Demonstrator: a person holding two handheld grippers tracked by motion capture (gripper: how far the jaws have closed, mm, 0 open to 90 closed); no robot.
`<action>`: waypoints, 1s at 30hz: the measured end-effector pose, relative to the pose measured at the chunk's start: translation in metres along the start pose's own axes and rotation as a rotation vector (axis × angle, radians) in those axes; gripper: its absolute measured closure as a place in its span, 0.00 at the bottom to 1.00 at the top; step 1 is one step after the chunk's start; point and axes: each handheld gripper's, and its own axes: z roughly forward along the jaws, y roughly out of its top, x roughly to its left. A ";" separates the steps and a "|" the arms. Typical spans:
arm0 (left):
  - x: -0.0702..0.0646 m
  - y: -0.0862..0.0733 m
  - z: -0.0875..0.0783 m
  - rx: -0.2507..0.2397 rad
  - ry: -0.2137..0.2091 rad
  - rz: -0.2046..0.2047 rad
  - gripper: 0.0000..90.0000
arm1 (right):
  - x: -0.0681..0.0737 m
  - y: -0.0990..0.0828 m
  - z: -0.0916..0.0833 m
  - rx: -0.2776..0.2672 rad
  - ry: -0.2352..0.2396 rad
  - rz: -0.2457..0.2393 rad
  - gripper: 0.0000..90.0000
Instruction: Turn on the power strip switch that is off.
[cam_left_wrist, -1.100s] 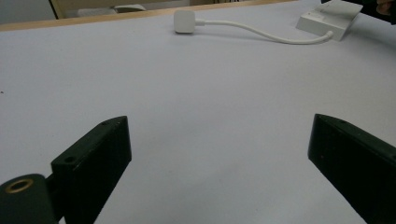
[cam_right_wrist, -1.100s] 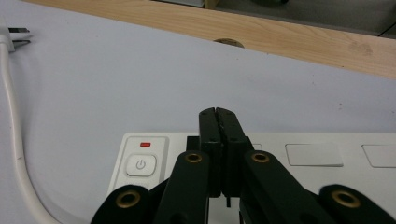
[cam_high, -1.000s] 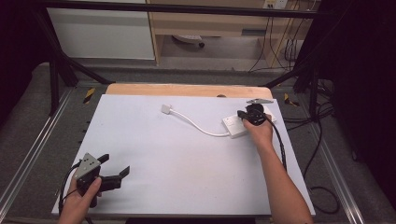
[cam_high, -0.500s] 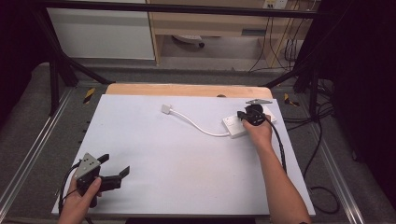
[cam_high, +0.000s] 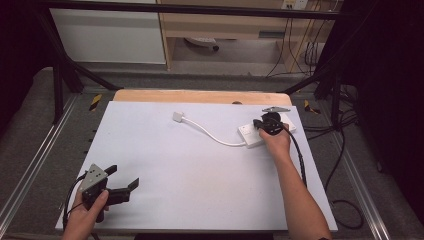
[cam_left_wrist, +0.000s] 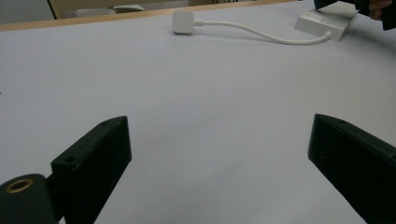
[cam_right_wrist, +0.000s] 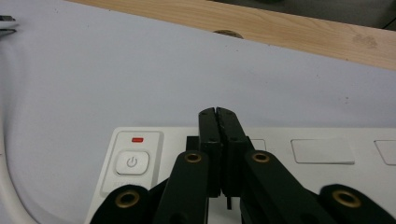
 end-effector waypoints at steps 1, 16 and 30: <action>0.000 0.000 0.000 0.000 0.000 0.000 0.07 | 0.000 0.000 0.000 0.000 -0.001 -0.002 1.00; -0.001 0.000 0.000 0.002 -0.002 0.004 0.07 | -0.002 -0.005 0.000 -0.034 0.004 0.004 1.00; 0.000 0.000 0.000 0.002 -0.004 -0.001 0.07 | 0.001 -0.008 0.002 -0.035 0.007 0.002 1.00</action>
